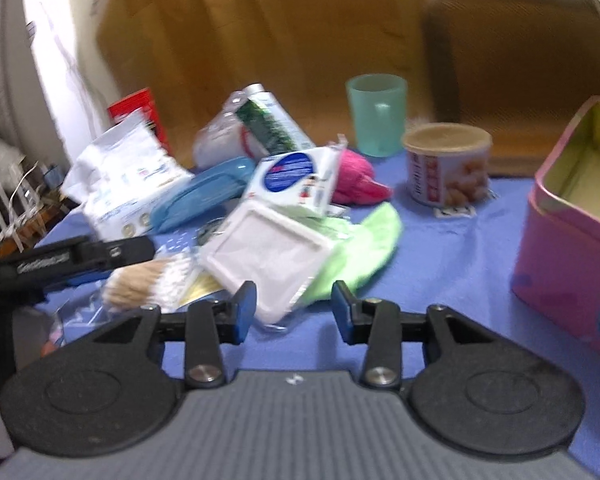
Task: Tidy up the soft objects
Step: 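Close the right gripper on the bagged white card holder and lift it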
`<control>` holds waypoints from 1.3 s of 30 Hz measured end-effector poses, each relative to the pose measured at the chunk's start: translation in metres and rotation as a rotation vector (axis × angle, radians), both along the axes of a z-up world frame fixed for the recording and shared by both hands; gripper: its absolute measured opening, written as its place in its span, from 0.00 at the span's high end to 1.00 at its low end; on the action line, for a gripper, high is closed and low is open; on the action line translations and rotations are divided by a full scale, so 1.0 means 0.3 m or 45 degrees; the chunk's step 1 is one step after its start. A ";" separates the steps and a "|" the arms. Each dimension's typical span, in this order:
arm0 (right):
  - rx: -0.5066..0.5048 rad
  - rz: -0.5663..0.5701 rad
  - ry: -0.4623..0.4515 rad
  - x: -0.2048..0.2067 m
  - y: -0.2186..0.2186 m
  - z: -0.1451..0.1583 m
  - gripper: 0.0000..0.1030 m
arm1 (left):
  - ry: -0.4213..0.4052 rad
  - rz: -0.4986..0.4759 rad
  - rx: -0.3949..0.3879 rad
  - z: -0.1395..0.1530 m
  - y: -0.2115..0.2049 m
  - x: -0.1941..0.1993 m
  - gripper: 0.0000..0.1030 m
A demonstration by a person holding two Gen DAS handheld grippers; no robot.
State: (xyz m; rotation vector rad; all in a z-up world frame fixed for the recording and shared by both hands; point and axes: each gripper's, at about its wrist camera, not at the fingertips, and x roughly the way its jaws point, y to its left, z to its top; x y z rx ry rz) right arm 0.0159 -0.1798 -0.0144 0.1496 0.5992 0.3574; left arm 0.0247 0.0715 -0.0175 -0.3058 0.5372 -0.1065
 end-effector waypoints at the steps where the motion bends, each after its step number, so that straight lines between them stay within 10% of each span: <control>1: 0.010 -0.019 0.003 0.007 -0.008 -0.001 0.56 | 0.001 -0.002 -0.001 0.000 -0.001 0.000 0.00; 12: -0.093 0.093 -0.018 0.193 0.037 0.022 0.50 | -0.021 -0.001 -0.003 0.002 0.000 -0.010 0.00; 22: -0.123 0.406 0.019 -0.052 0.111 -0.008 0.52 | -0.012 0.009 -0.060 -0.002 0.022 -0.005 0.00; 36: 0.143 0.272 0.131 0.033 0.072 -0.033 0.48 | -0.035 -0.129 -0.064 0.031 -0.011 -0.075 0.02; 39: 0.142 0.264 0.143 0.030 0.079 -0.034 0.72 | -0.055 -0.129 -0.010 0.056 -0.024 -0.112 0.02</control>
